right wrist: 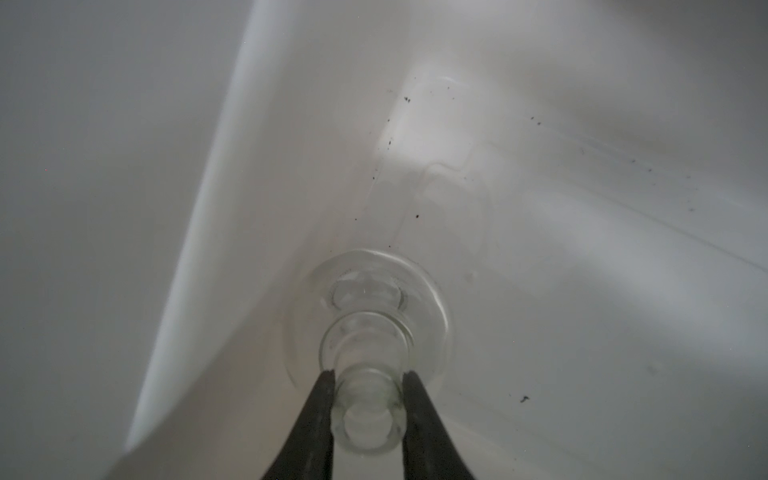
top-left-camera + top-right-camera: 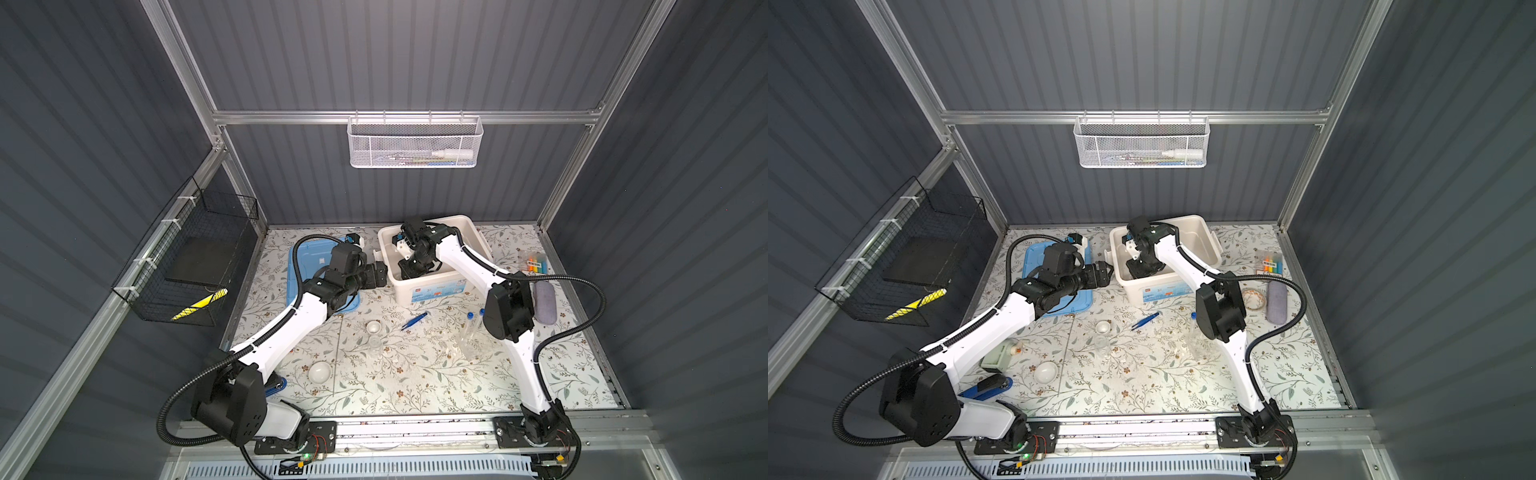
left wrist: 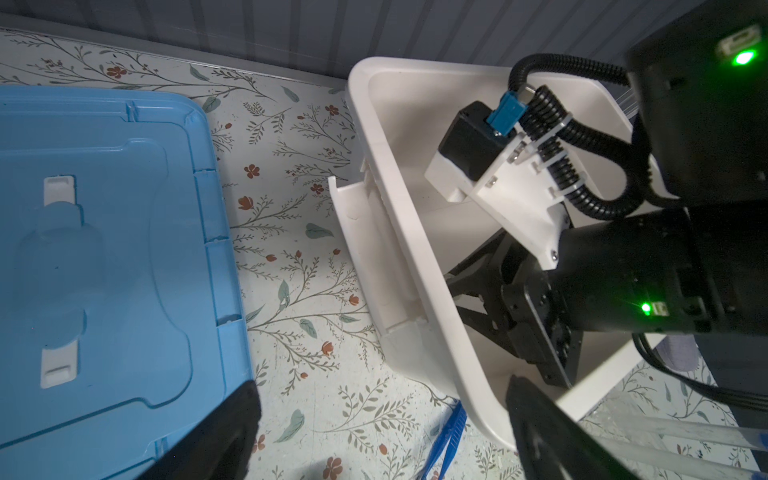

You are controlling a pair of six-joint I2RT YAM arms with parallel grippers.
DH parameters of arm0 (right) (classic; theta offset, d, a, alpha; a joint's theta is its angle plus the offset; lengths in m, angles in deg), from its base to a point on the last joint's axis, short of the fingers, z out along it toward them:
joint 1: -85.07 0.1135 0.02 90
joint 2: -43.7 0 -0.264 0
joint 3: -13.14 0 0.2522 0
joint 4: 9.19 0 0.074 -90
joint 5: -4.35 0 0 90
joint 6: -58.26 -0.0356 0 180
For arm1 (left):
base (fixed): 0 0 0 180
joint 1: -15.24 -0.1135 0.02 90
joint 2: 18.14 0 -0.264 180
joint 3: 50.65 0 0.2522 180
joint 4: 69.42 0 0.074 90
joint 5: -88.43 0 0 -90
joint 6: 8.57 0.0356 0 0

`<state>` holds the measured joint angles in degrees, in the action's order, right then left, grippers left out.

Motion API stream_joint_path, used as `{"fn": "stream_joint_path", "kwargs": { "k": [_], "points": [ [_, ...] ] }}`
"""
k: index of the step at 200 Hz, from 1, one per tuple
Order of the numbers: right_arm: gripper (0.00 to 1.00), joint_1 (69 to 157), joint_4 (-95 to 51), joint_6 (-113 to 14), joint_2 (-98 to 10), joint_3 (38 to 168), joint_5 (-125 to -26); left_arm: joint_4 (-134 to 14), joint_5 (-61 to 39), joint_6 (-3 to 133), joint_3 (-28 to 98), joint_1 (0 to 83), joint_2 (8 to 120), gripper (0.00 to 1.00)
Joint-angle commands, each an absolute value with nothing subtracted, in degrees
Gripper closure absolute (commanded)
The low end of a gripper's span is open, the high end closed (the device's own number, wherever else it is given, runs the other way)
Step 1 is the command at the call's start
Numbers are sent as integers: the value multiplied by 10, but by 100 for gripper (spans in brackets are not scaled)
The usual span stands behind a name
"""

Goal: Organize the chemistry lab equipment
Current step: 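Open the right gripper off the flask while the left gripper releases the bin rim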

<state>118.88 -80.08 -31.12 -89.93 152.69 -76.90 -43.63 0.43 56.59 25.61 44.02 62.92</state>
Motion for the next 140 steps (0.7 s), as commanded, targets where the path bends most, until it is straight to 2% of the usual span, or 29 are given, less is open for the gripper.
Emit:
{"fn": "stream_joint_path", "kwargs": {
  "k": [1, 77, 113, 127, 140],
  "points": [
    [69, 1193, -806, -318, -904, 1547, -753, -428, 7, 576, 253, 437, 624, 6],
    [52, 1191, -787, -342, -881, 1539, -741, -408, 13, 599, 246, 437, 608, 6],
    [32, 1190, -752, -358, -844, 1505, -744, -388, 13, 603, 245, 437, 599, 7],
    [27, 1189, -735, -364, -824, 1487, -749, -377, 16, 602, 241, 438, 592, 7],
    [17, 1187, -719, -371, -805, 1469, -758, -365, 22, 598, 236, 439, 582, 6]
  ]
}}
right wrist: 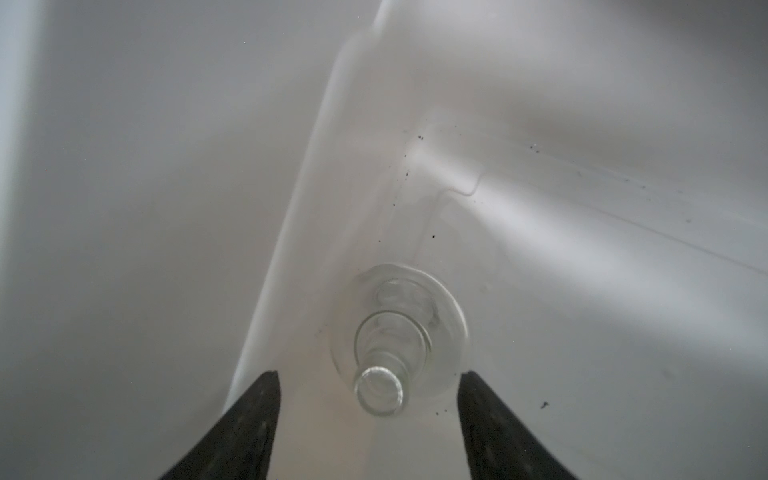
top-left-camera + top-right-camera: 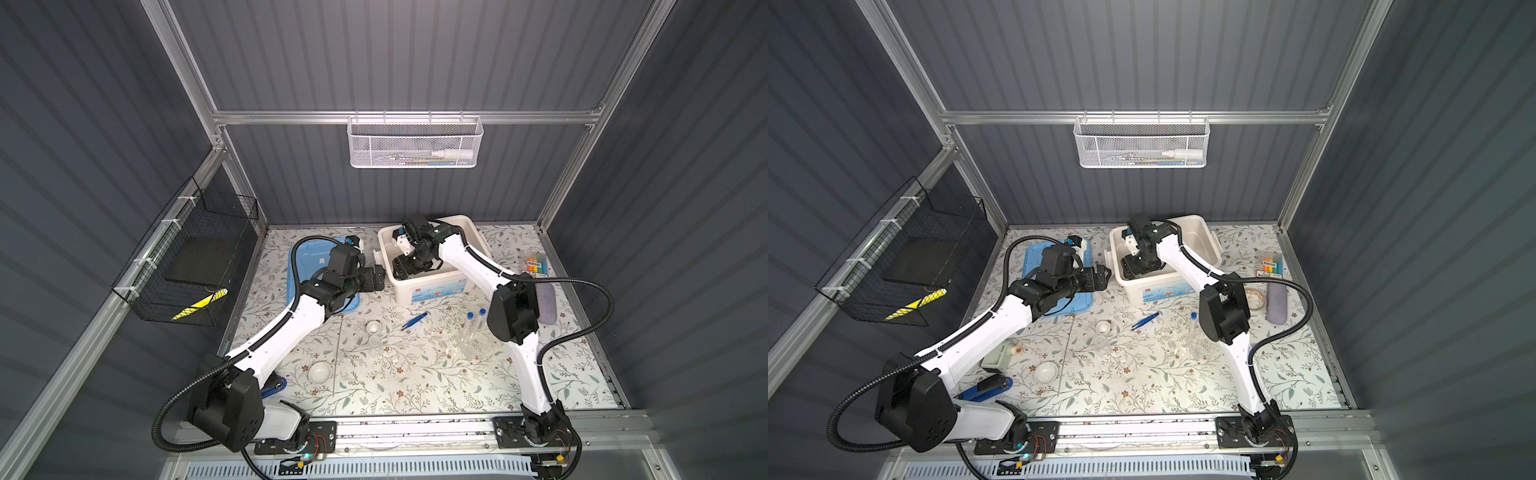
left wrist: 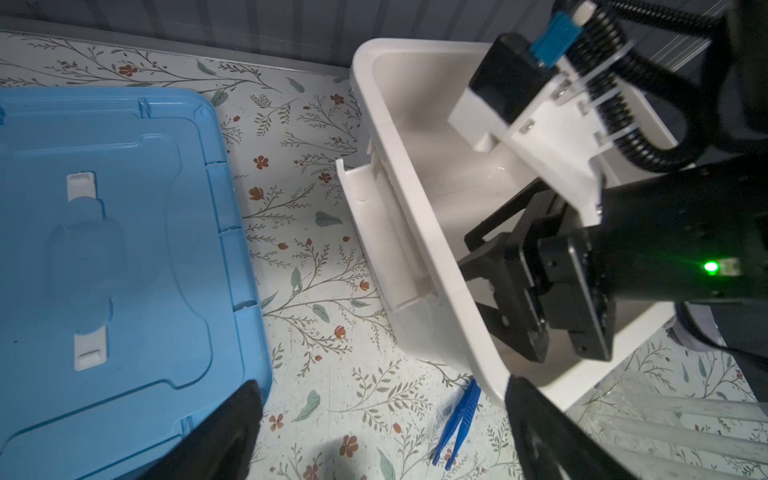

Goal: Organize the chemistry lab equipment
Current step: 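Open the right gripper off the flask while the left gripper releases the bin rim, then grasp the small glass bottle with the left gripper while the right moves to the rim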

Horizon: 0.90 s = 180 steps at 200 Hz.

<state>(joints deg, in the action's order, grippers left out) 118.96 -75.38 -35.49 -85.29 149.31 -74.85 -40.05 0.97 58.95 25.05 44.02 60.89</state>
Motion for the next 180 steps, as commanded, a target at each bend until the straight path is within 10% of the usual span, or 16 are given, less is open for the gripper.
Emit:
{"fn": "stream_joint_path", "kwargs": {
  "k": [1, 31, 180],
  "points": [
    [17, 1187, -718, -372, -804, 1467, -758, -364, 23, 598, 235, 439, 582, 6],
    [1, 1184, -677, -384, -758, 1413, -768, -333, 46, 591, 220, 451, 551, 6],
    [1, 1179, -591, -385, -593, 1220, -845, -149, 195, 385, 173, 594, 482, 5]
  ]
}}
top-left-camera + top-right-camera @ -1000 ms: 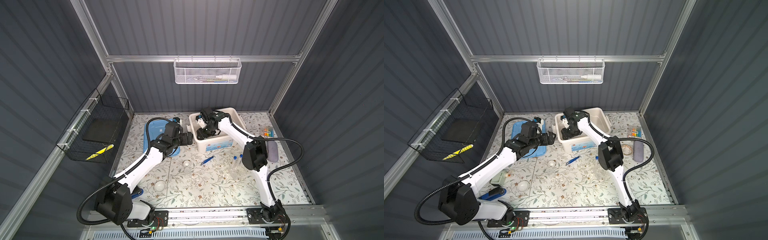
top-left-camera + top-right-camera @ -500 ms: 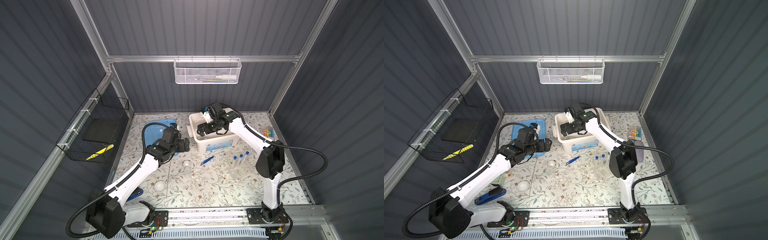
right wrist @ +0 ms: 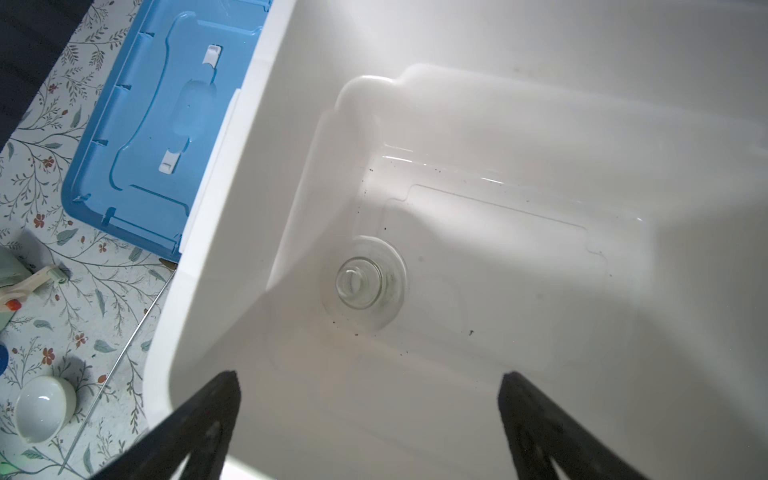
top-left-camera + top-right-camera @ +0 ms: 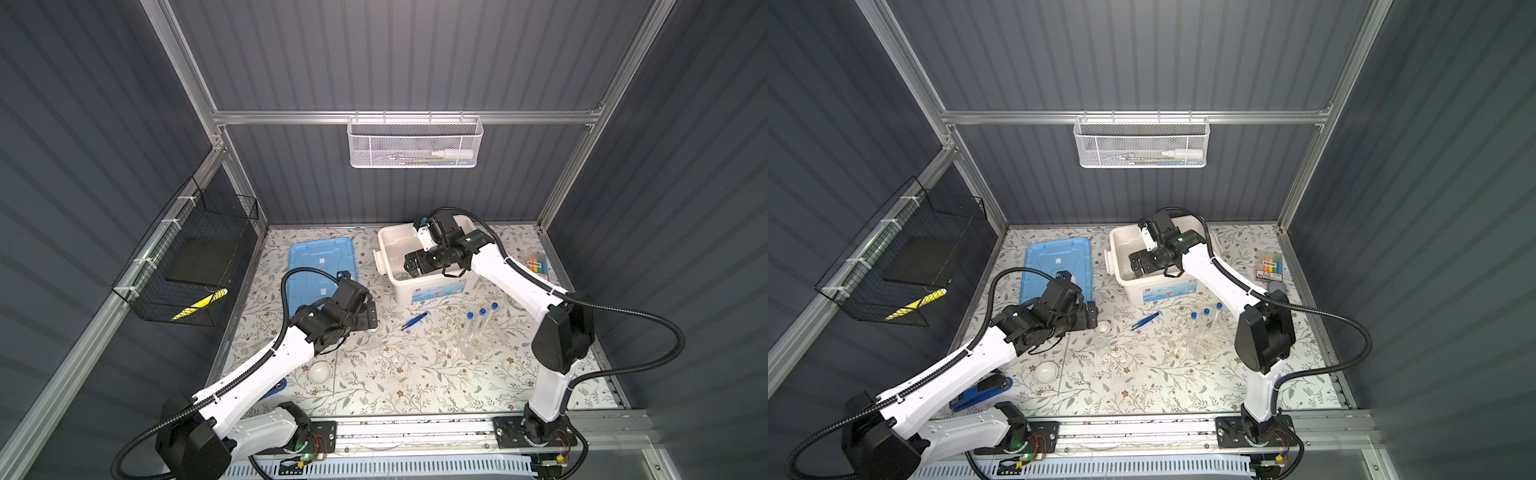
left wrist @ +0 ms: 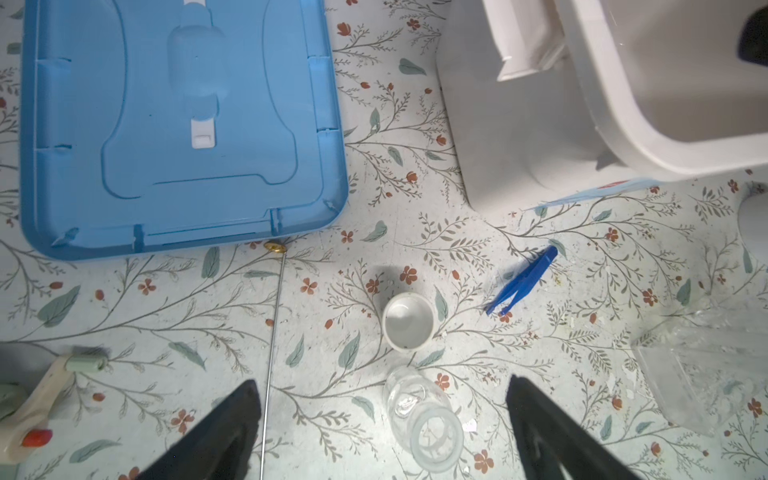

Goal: Organize the chemistry lab equipment
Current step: 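Grasp the small glass bottle with the left gripper while the right moves to the rim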

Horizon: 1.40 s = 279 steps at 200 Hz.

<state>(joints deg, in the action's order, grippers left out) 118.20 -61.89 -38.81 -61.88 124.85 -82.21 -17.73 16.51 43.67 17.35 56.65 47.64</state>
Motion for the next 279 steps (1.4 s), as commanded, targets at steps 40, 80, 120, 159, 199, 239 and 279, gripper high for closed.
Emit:
{"fn": "stream_joint_path", "kwargs": {
  "k": [40, 80, 120, 159, 199, 239, 279],
  "points": [
    [1, 1178, -571, -379, -567, 1190, -870, -141, 213, 361, 204, 651, 538, 7],
    [1, 1171, -545, -377, -544, 1163, -877, -108, 214, 316, 219, 684, 588, 12],
    [1, 1166, -535, -372, -538, 1153, -871, -96, 213, 279, 211, 691, 603, 17],
    [1, 1160, -523, -371, -533, 1138, -860, -82, 197, 268, 209, 691, 623, 26],
    [1, 1154, -519, -374, -530, 1131, -863, -91, 184, 269, 212, 692, 646, 29],
    [1, 1149, -516, -373, -524, 1118, -869, -102, 180, 272, 205, 691, 643, 35],
    [1, 1147, -517, -376, -522, 1109, -872, -107, 177, 282, 209, 692, 656, 42]
  ]
}}
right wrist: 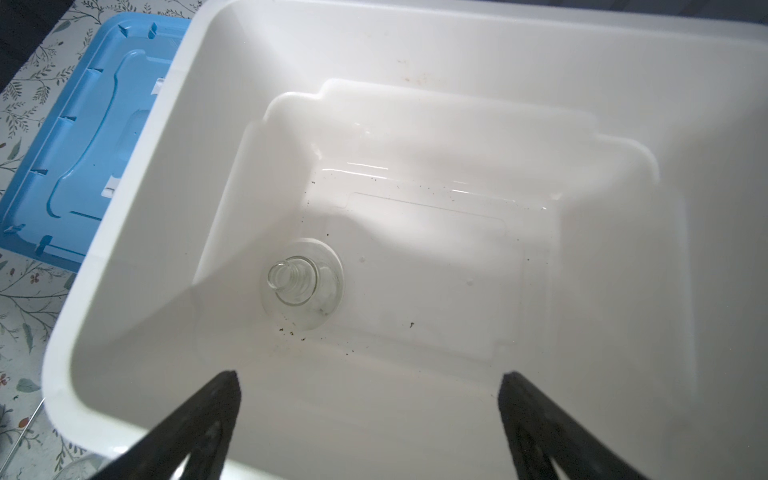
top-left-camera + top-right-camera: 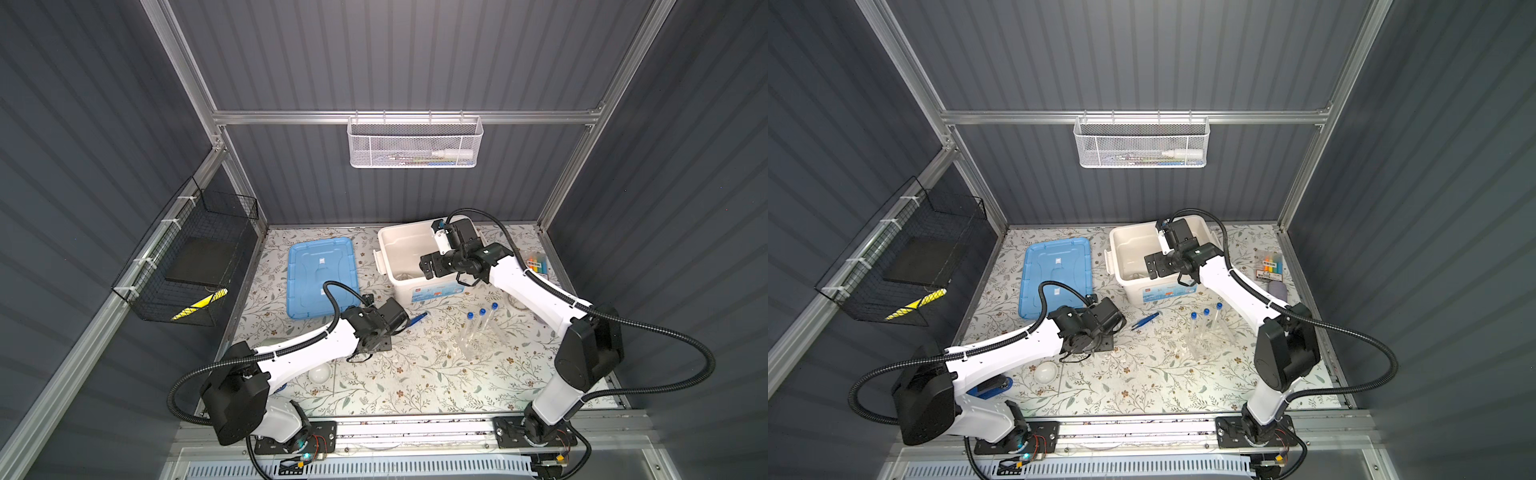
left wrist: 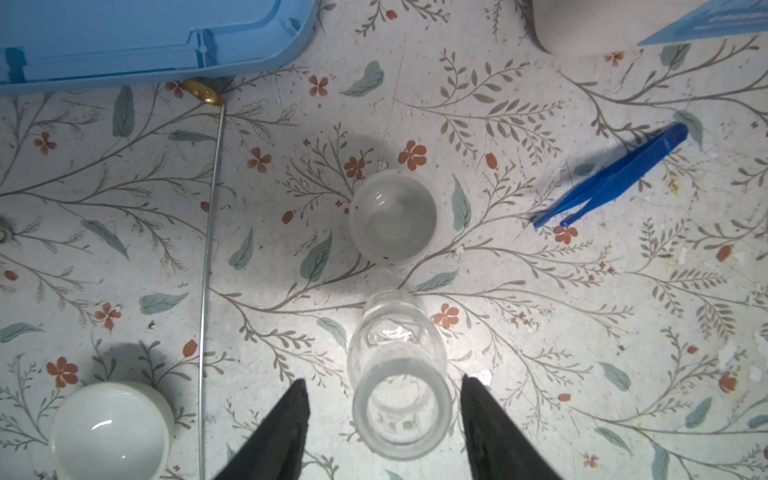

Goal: Organize the chemistry lab equipment
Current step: 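Grasp the small glass bottle with the left gripper while the right moves to the rim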

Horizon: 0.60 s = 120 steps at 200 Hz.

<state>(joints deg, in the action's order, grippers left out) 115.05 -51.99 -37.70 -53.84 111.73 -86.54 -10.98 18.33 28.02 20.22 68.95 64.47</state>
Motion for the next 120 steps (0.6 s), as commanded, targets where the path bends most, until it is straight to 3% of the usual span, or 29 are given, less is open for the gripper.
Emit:
{"fn": "stream_joint_path", "kwargs": {
  "k": [1, 120],
  "points": [
    [1, 1147, -517, -376, -522, 1109, -873, -107, 177, 282, 209, 692, 656, 42],
    [1, 1143, -516, -380, -516, 1090, -877, -114, 171, 300, 218, 684, 674, 52]
  ]
}}
